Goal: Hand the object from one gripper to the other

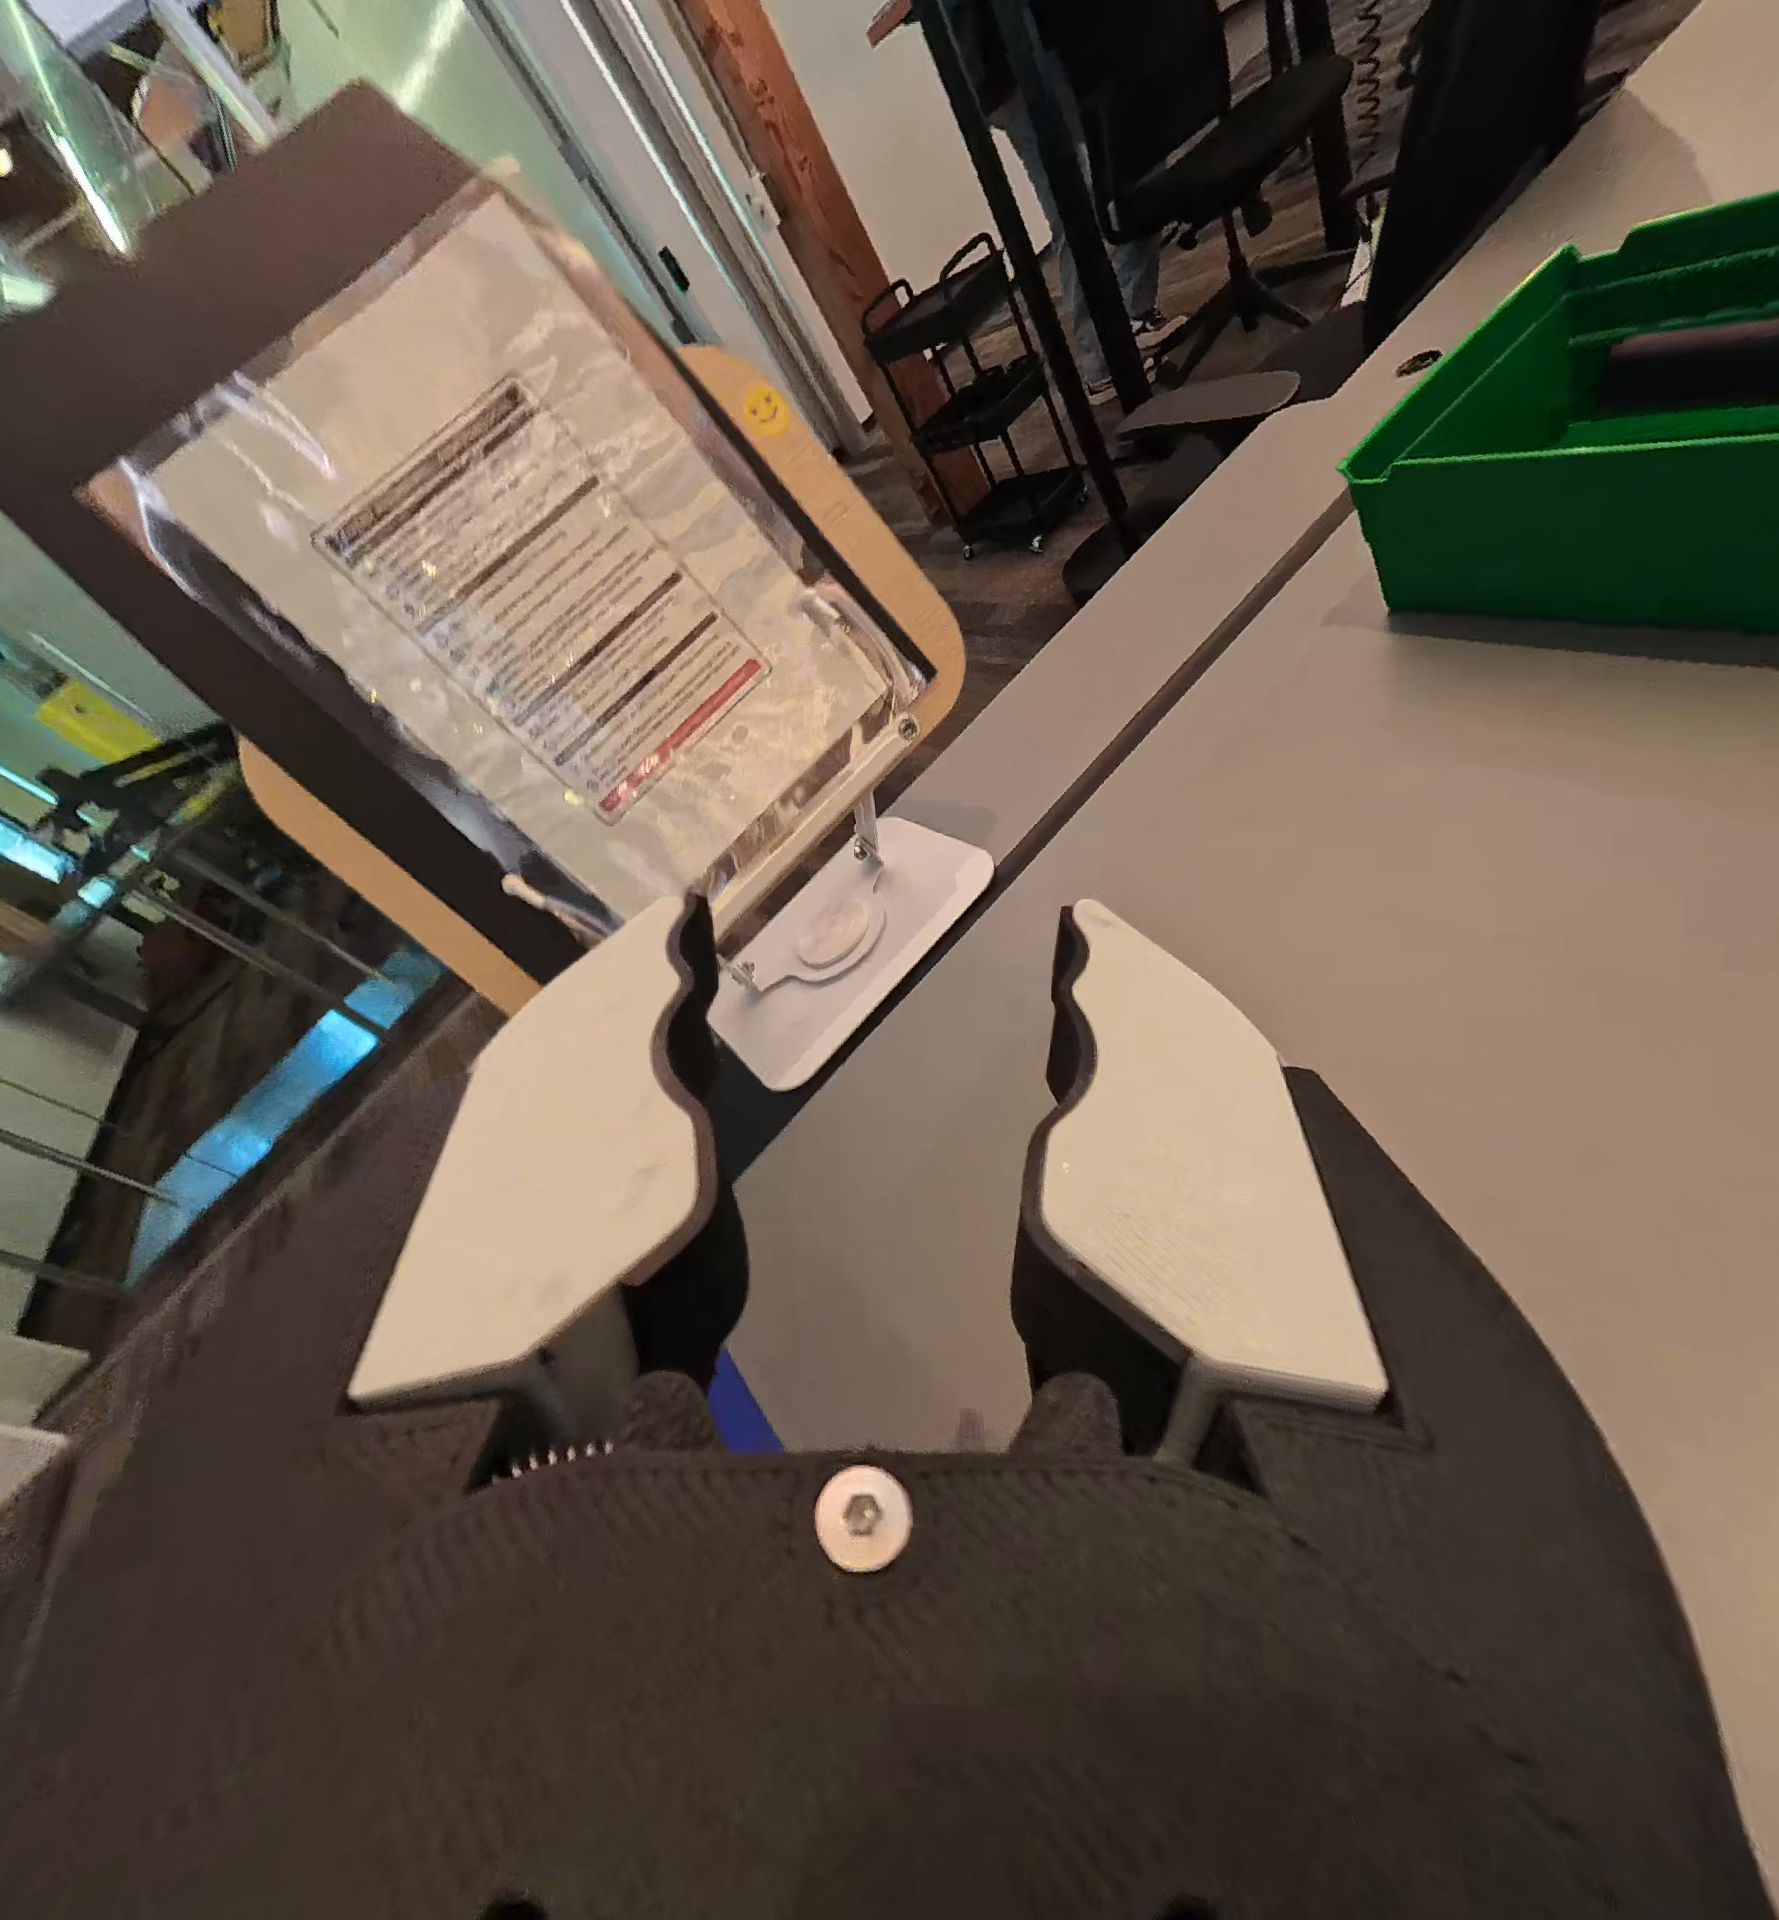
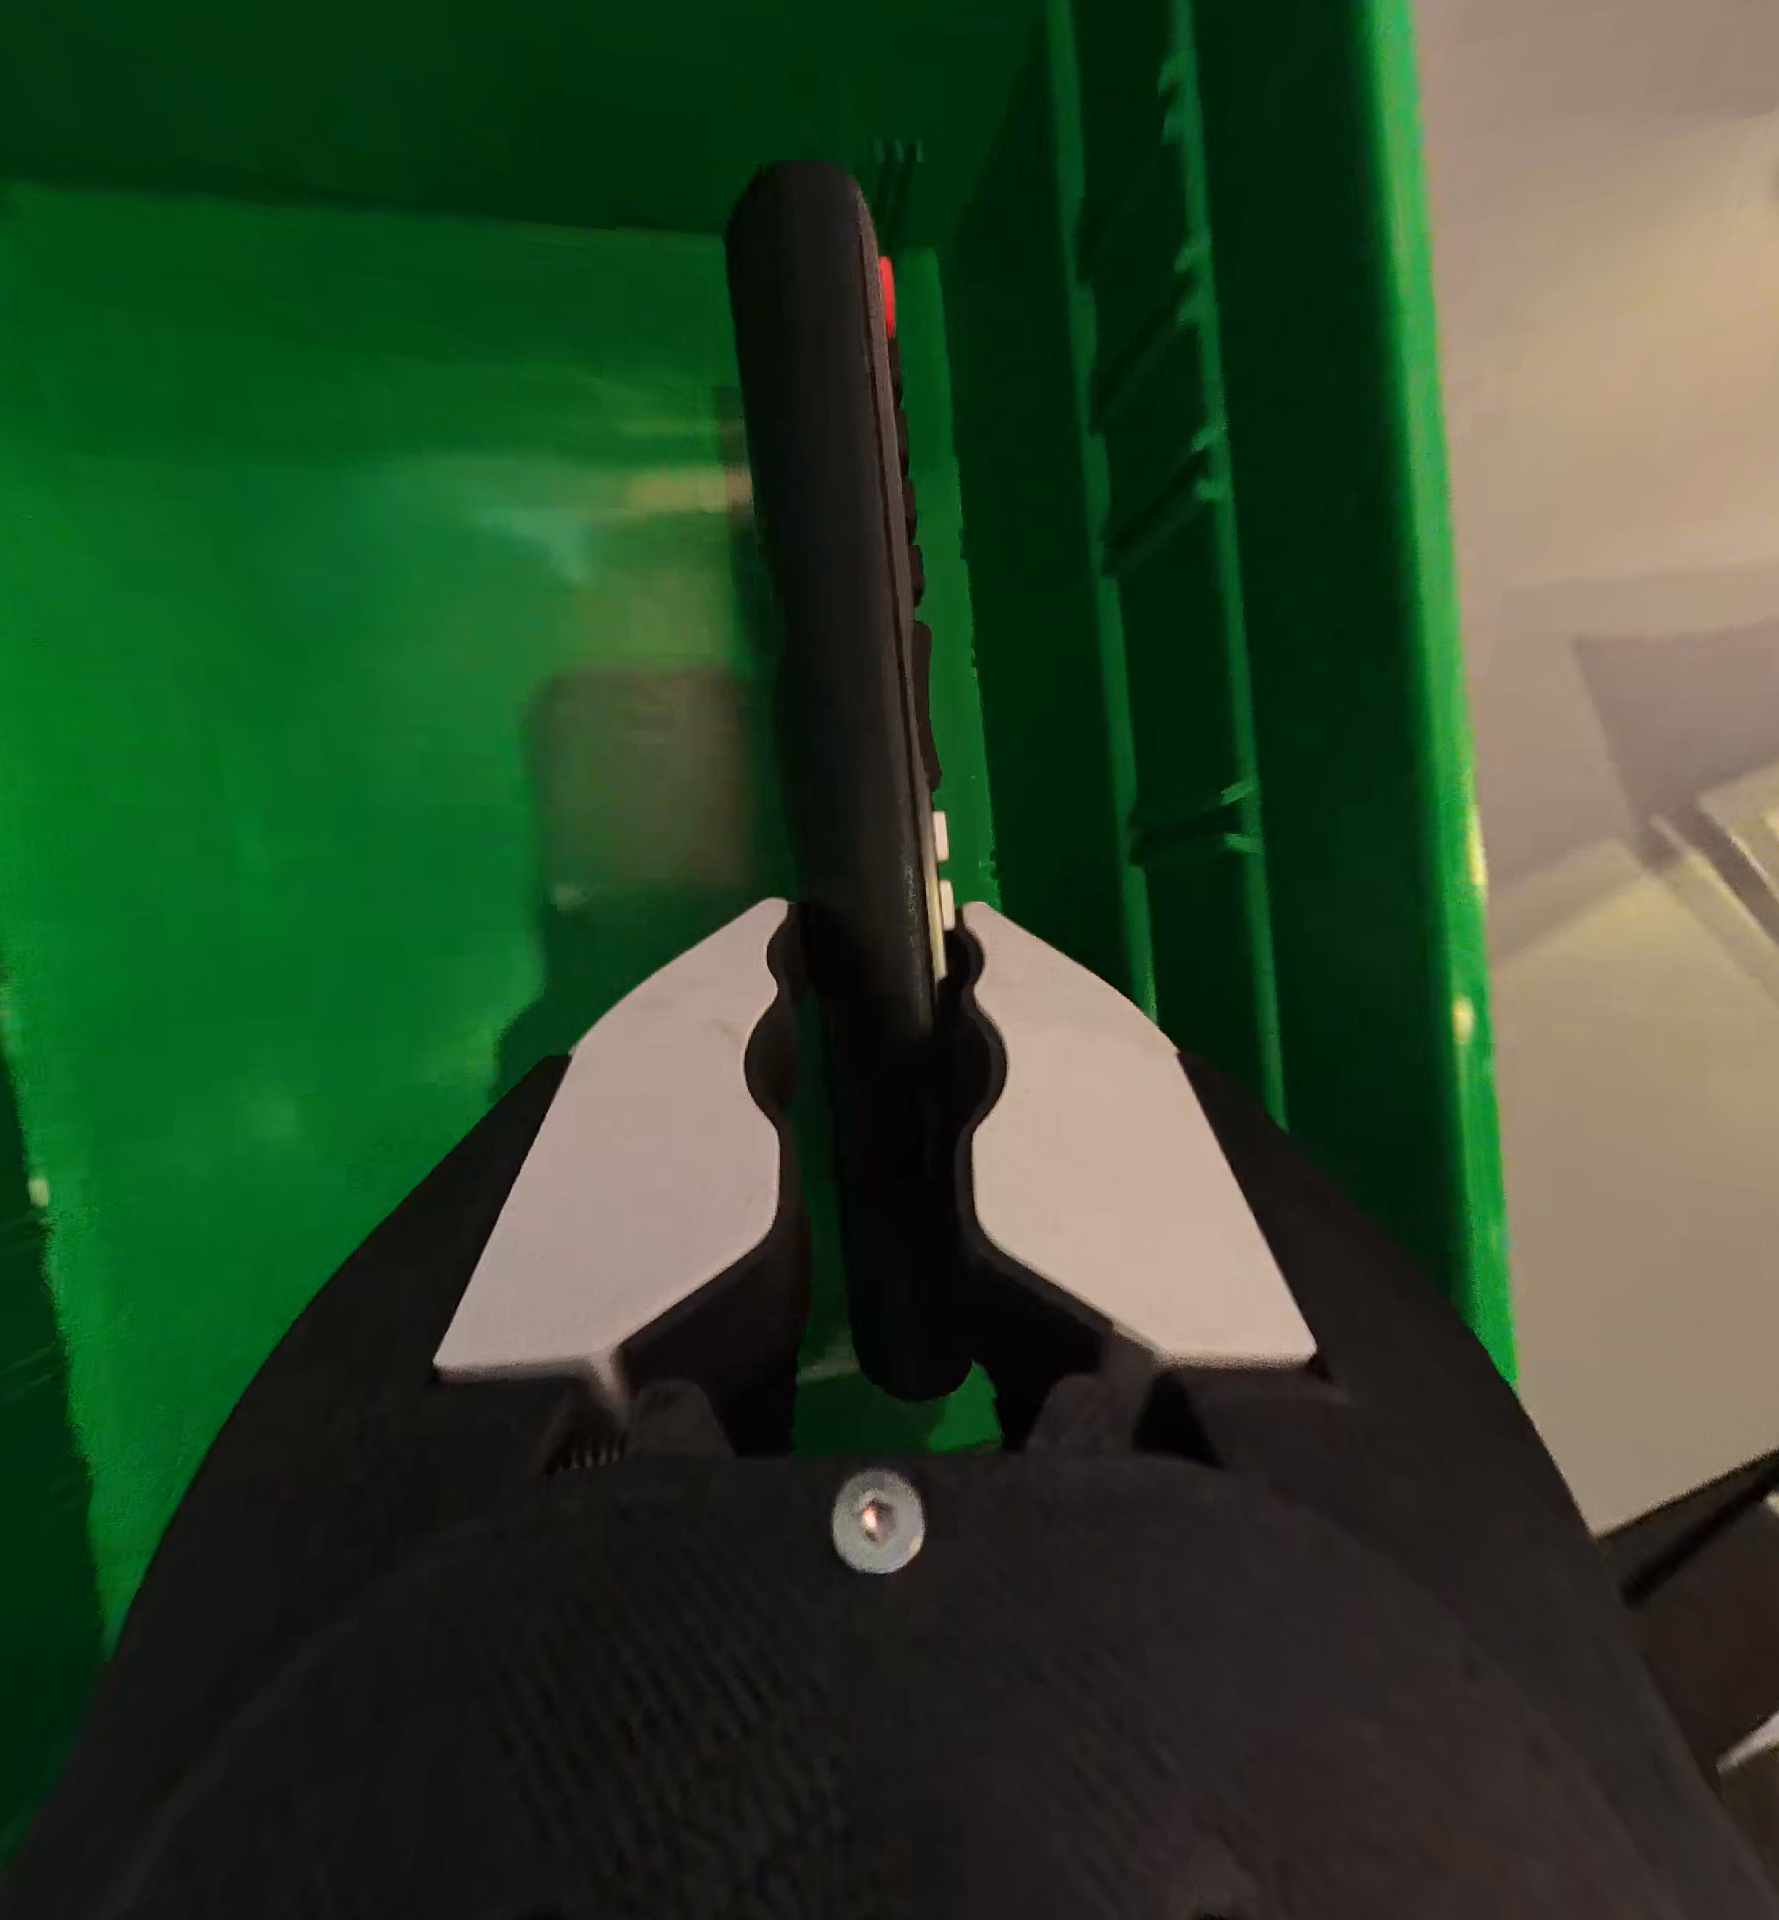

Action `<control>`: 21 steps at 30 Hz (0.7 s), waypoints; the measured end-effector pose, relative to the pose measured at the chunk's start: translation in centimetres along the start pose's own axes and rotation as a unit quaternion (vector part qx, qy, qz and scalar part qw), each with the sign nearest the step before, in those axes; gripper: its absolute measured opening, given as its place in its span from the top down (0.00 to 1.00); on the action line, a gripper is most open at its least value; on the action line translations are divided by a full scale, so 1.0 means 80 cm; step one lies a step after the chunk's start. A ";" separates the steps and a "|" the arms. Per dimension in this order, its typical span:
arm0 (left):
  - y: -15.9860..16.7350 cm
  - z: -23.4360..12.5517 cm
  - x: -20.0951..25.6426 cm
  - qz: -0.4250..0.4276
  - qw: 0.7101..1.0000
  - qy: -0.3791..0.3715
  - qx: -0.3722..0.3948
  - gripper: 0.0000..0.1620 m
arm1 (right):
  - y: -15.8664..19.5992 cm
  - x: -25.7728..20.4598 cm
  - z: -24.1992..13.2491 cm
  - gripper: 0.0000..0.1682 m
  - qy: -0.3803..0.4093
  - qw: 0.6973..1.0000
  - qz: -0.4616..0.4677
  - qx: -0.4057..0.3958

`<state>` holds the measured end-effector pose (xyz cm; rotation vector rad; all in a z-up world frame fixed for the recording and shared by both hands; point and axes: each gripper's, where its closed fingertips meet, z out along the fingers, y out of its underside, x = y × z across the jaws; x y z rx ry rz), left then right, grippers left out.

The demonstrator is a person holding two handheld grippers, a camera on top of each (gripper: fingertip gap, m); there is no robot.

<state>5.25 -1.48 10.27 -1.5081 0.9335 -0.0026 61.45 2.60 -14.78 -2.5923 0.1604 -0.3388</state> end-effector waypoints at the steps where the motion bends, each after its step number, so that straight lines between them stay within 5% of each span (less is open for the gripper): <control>1: 0.005 -0.002 -0.005 -0.012 1.000 0.000 -0.009 0.62 | 0.006 0.002 0.007 0.83 0.004 1.000 0.004 -0.010; 6: 0.020 -0.019 -0.036 -0.056 0.998 -0.027 -0.030 0.59 | 0.005 0.010 0.011 0.82 0.016 1.000 0.016 -0.003; 11: 0.049 -0.055 -0.082 -0.092 0.989 -0.089 -0.075 0.58 | -0.031 0.009 -0.037 0.75 0.021 0.998 0.007 0.067; 15: 0.130 -0.115 -0.142 -0.118 0.949 -0.198 -0.214 0.59 | -0.088 -0.014 -0.122 0.75 -0.017 0.979 0.013 0.203; 21: 0.261 -0.182 -0.181 -0.265 0.864 -0.241 -0.353 0.60 | -0.143 -0.076 -0.269 0.76 -0.059 0.916 -0.020 0.397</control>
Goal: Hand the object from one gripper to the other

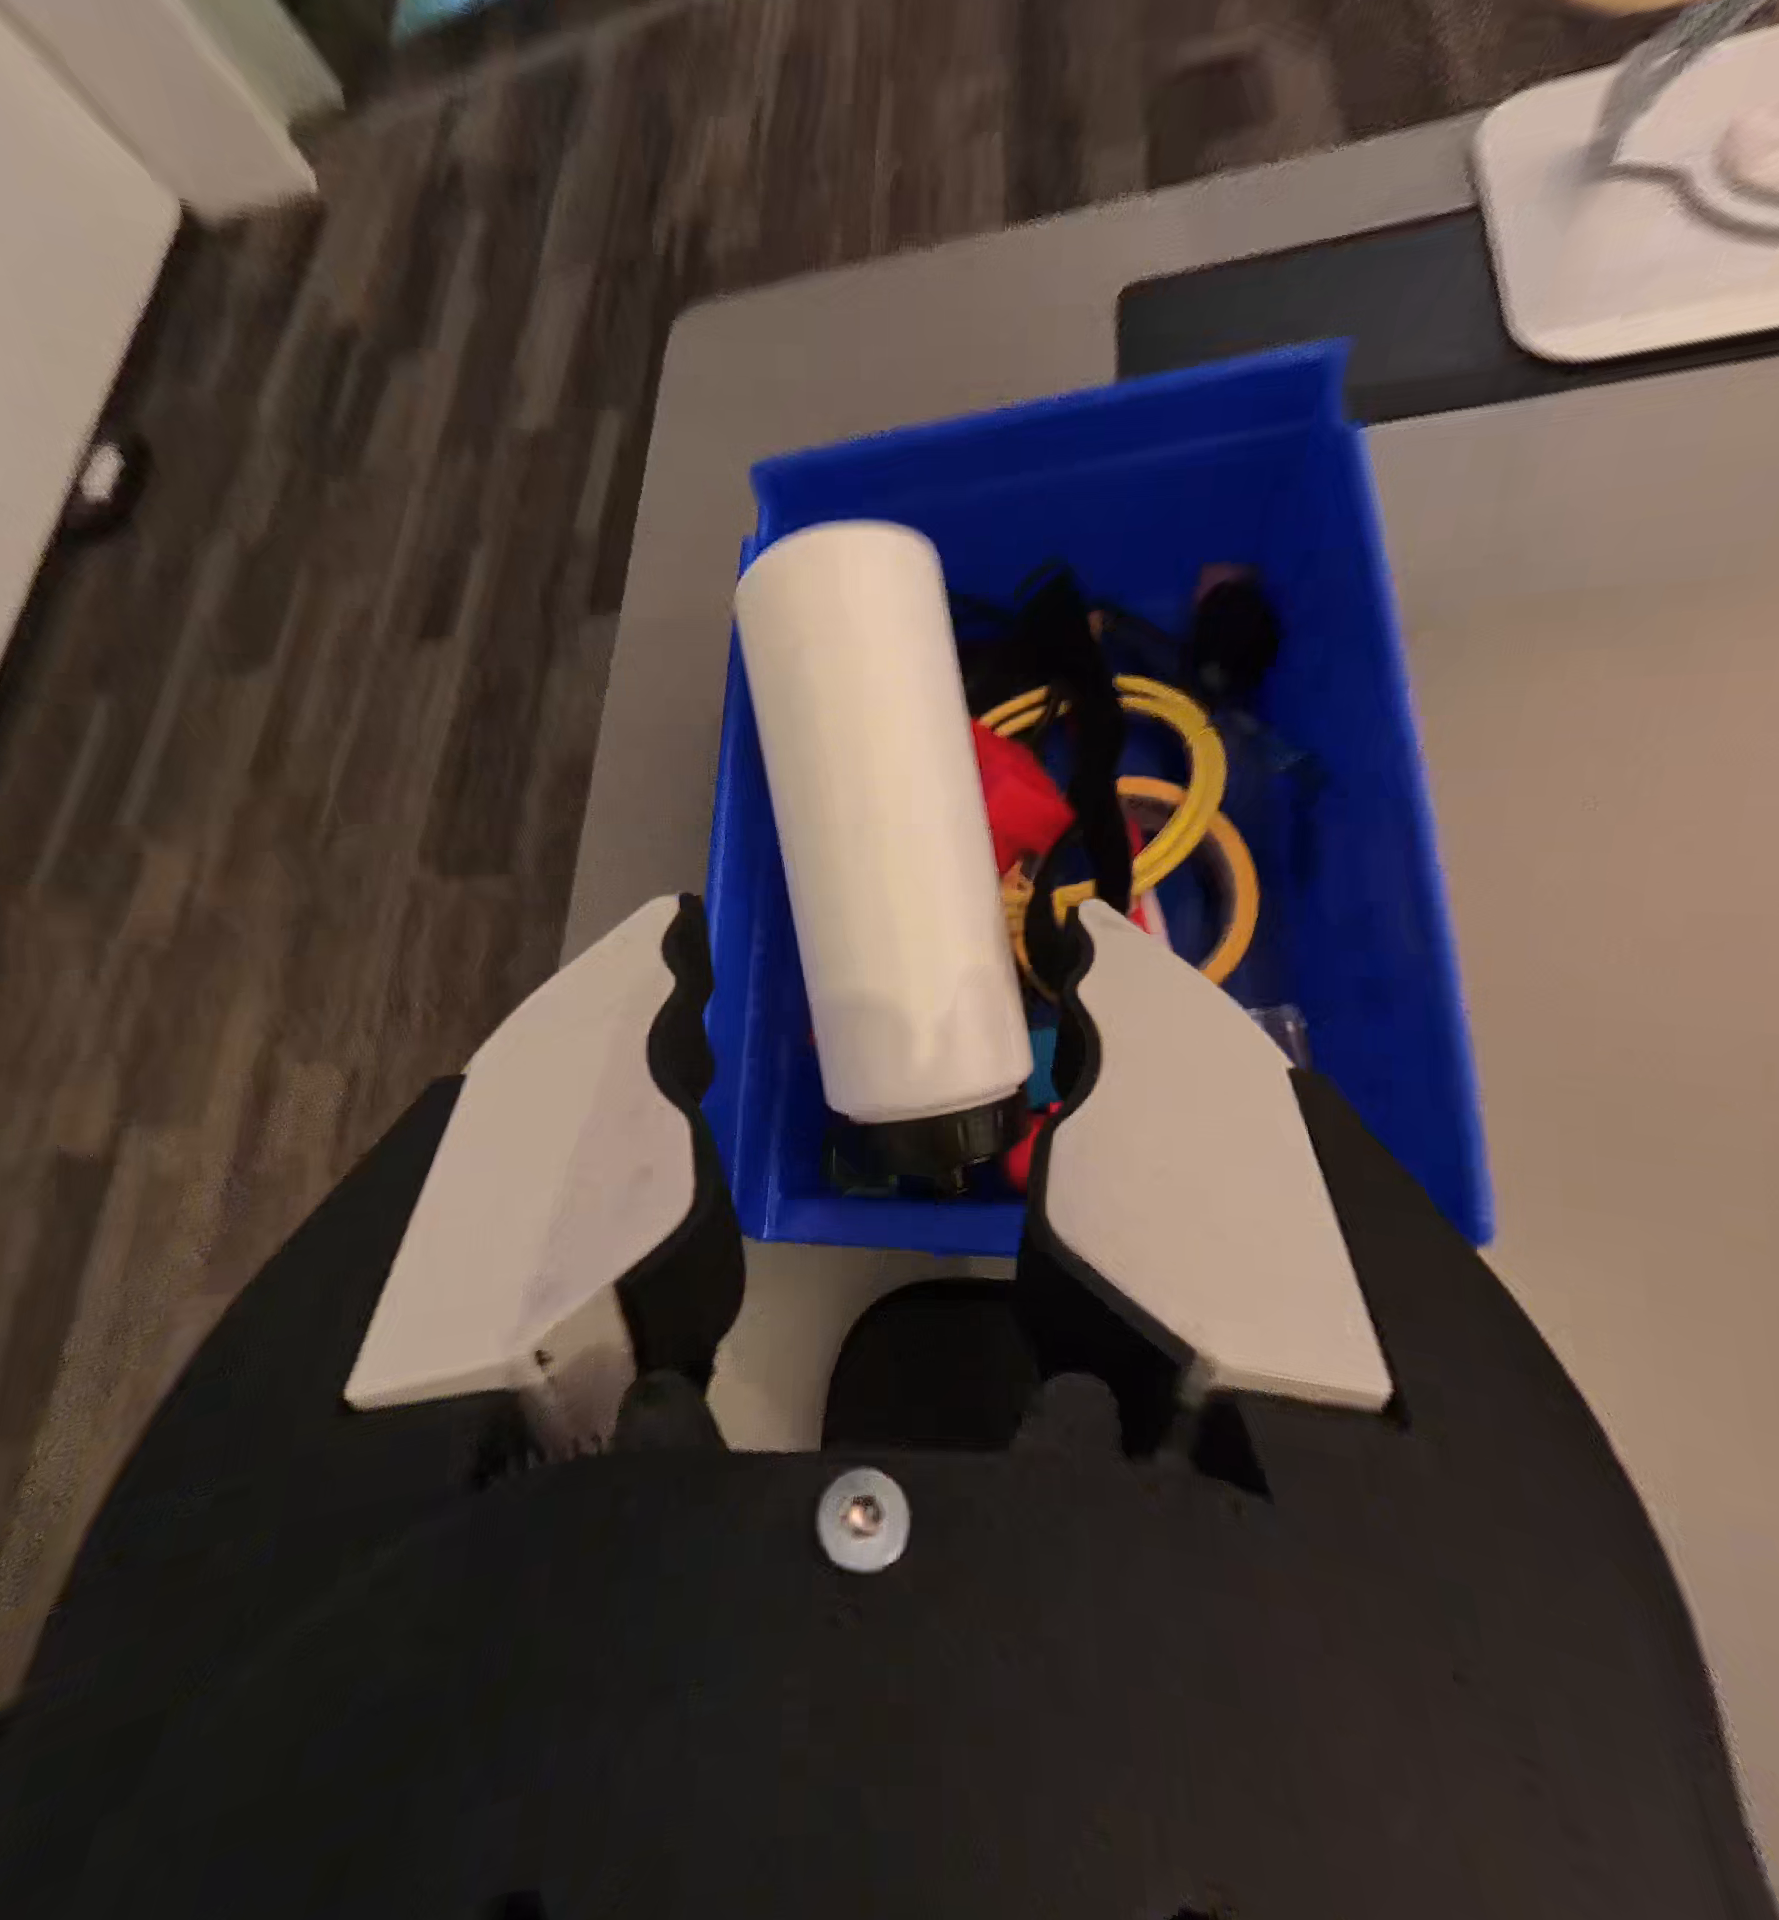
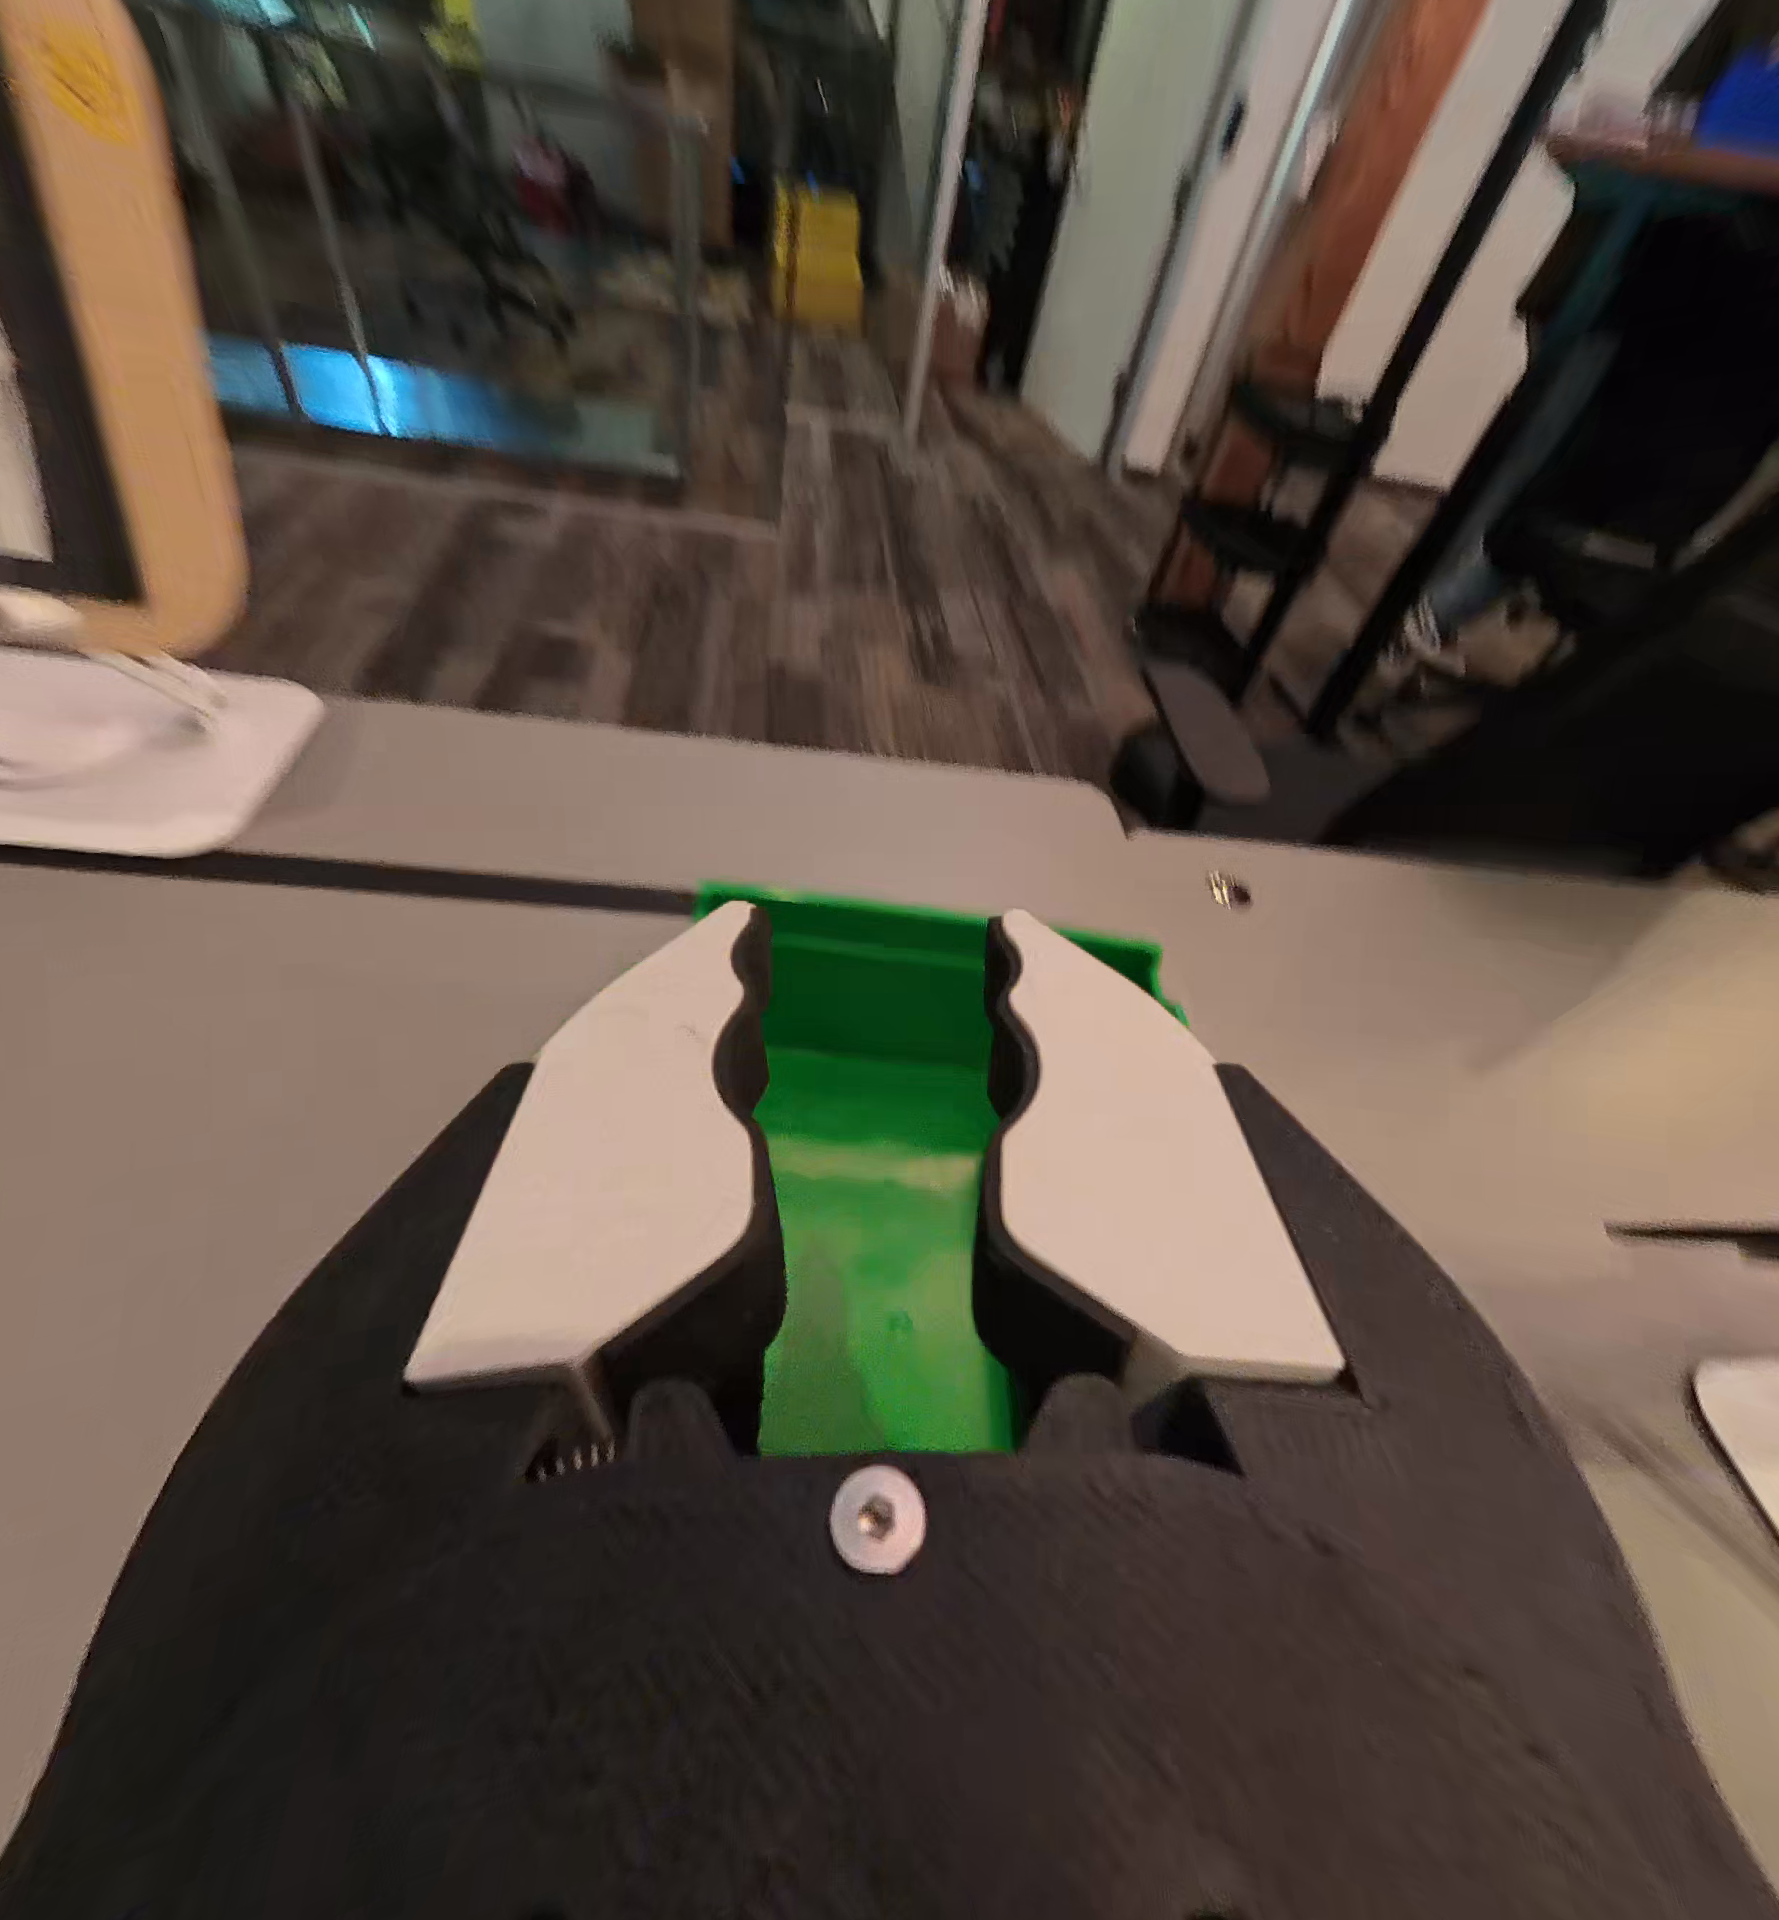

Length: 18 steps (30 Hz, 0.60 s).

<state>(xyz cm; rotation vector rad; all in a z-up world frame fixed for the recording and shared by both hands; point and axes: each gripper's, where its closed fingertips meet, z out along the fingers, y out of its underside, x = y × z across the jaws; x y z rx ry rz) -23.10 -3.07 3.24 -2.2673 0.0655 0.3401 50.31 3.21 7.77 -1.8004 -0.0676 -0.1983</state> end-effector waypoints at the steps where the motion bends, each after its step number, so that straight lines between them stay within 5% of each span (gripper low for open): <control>1: 0.011 0.014 -0.007 -0.020 1.000 0.009 -0.021 0.61 | -0.015 -0.013 -0.008 0.76 -0.010 1.000 -0.006 0.022; 12: 0.065 0.133 -0.006 -0.048 0.985 0.009 -0.168 0.45 | -0.024 -0.089 0.000 0.76 -0.050 0.994 -0.100 0.016; 18: 0.083 0.171 0.002 -0.023 0.975 -0.024 -0.219 0.48 | -0.025 -0.096 -0.001 0.76 -0.061 0.991 -0.117 0.018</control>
